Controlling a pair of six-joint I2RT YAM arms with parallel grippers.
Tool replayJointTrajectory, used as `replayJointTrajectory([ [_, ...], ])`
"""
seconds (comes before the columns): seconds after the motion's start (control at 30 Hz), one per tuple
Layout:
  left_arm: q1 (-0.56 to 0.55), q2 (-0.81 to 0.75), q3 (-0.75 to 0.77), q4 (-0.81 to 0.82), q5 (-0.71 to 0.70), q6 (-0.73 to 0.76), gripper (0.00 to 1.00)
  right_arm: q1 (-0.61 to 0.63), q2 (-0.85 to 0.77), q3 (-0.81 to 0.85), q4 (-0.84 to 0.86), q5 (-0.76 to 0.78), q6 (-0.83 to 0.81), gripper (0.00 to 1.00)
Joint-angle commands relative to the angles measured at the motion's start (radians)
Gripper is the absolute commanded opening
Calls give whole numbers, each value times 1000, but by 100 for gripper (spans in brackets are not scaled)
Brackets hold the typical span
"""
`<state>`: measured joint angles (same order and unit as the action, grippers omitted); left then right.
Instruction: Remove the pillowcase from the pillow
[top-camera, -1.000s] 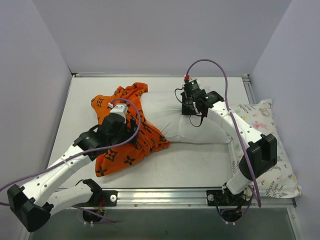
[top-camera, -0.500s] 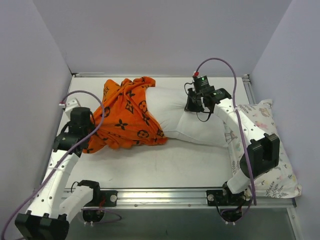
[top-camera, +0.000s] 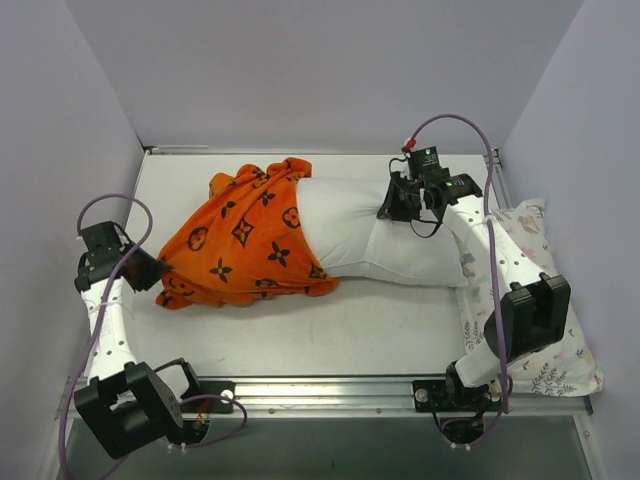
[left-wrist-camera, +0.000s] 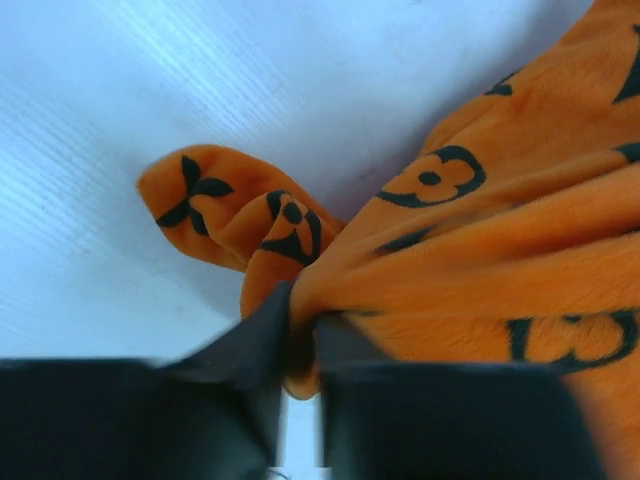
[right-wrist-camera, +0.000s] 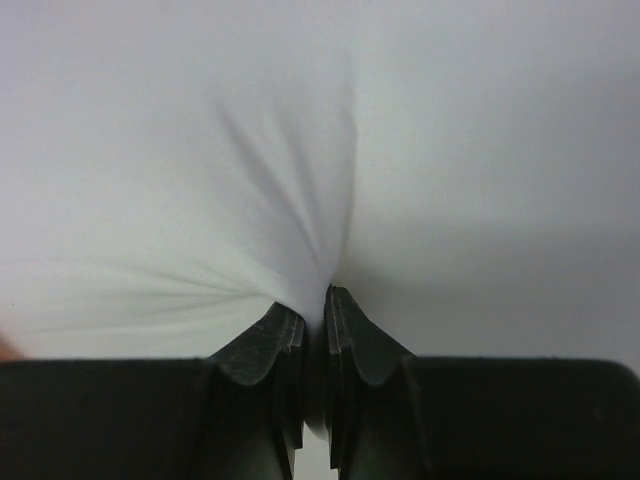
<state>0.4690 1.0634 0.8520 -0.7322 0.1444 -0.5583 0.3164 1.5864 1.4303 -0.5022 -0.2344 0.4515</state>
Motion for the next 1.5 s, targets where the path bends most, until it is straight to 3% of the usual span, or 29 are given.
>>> replayJointTrajectory([
  [0.0,-79,-16,120,120,-58,84,34,-45,-91,21,-19,148,-14,0],
  [0.07,-237,-39,174,114,-115,112,66,1,-104,21,-19,174,-14,0],
  [0.13,-394,-62,235,88,-188,141,84,26,-121,16,-19,198,-16,0],
  [0.23,-553,-69,269,62,-228,155,91,59,-126,21,-21,207,-10,0],
  [0.37,-856,-36,271,73,-351,135,93,116,-111,54,-25,227,-8,0],
  [0.5,-923,53,231,108,-393,126,93,151,-85,88,-39,260,-8,0],
  [0.57,-920,69,217,103,-436,115,88,151,-80,87,-45,270,-10,0],
  [0.67,-891,78,191,88,-489,116,69,144,-83,82,-48,280,-16,0],
  [0.7,-850,75,185,80,-490,117,48,139,-82,84,-50,280,-14,0],
  [0.77,-796,67,179,73,-477,120,25,122,-86,84,-52,274,-16,0],
  [0.8,-735,55,176,70,-461,127,3,115,-89,82,-55,273,-14,0],
  [0.83,-699,47,170,68,-457,133,0,98,-95,82,-56,264,-16,0],
  [1.0,-511,7,164,54,-483,135,0,26,-129,67,-58,242,-14,0],
  [1.17,-247,-22,122,82,-393,115,0,-54,-146,68,-62,193,-11,0],
  [1.33,-129,-13,90,93,-419,72,0,-77,-137,82,-71,184,-14,0],
  [1.47,-69,30,71,123,-315,35,0,-95,-138,71,-70,176,-19,0],
])
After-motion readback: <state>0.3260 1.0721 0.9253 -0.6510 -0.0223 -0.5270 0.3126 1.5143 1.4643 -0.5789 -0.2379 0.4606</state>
